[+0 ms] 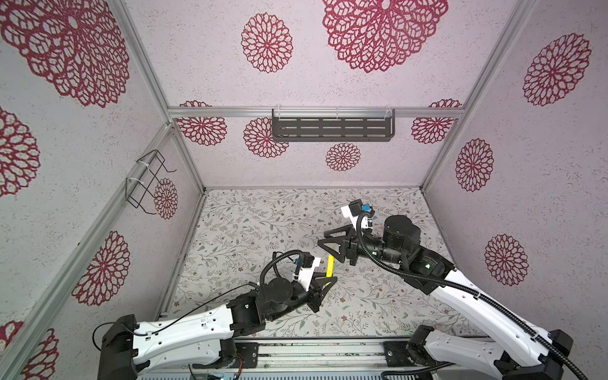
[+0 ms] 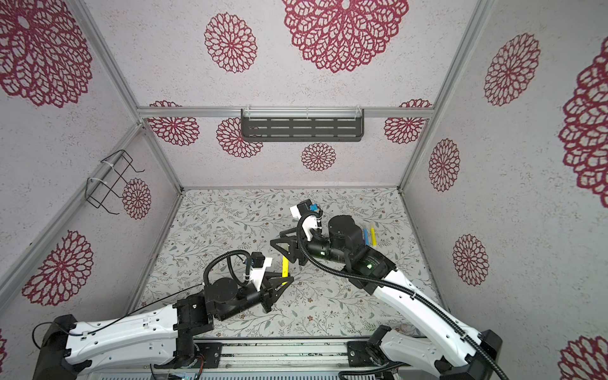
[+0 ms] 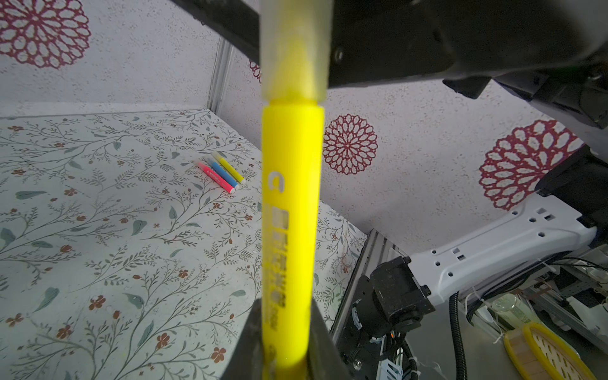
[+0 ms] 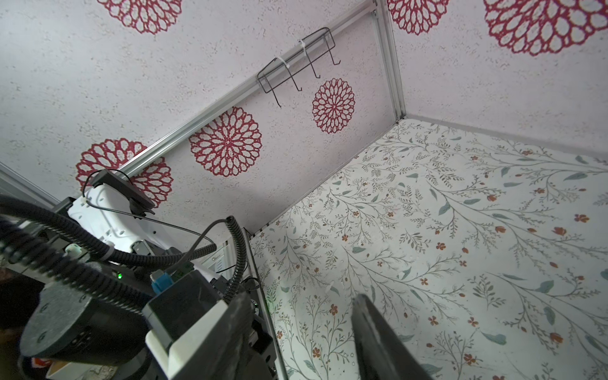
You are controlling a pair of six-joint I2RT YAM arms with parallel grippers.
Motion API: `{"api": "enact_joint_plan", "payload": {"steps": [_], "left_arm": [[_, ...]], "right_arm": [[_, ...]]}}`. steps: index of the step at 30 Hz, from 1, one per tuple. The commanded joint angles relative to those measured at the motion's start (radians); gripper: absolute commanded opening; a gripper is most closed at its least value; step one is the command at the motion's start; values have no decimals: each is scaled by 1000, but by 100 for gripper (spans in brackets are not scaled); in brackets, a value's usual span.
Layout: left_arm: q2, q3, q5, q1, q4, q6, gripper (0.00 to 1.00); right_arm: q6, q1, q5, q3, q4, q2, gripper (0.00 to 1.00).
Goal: Insert the pens into the pen caps
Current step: 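Open the right gripper to release the cap on the highlighter, then move the open right gripper back toward the far highlighters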
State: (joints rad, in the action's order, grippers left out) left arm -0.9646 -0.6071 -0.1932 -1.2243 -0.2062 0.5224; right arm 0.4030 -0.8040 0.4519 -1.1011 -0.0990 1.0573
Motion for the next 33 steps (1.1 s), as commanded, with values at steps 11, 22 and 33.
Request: {"api": "enact_joint_plan", "payload": {"steps": [11, 22, 33], "left_arm": [[-2, -25, -11, -15, -16, -17, 0], [-8, -31, -9, -15, -15, -21, 0], [-17, -54, -13, -15, -13, -47, 0]], "right_arm": [[-13, -6, 36, -35, 22, -11, 25], [-20, -6, 44, -33, 3, -12, 8], [-20, -6, 32, 8, -18, -44, 0]]}}
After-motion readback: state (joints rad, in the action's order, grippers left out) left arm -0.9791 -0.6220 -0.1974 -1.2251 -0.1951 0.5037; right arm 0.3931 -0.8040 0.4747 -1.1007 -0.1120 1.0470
